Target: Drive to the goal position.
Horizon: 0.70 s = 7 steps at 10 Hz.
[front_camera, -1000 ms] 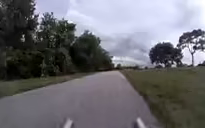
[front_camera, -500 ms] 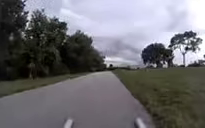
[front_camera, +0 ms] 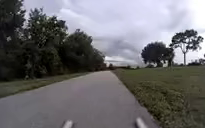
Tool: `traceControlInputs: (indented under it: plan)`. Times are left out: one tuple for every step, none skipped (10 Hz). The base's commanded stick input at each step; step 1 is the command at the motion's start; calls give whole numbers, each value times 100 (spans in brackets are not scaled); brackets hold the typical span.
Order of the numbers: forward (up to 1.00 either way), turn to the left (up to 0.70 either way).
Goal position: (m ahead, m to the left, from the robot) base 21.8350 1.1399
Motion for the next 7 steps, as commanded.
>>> traceControlInputs:
  plan:
    - [85, 0]
    - [85, -34]
    - [85, -31]
    - [85, 0]
    - [85, 0]
    - [85, 0]
    - [85, 0]
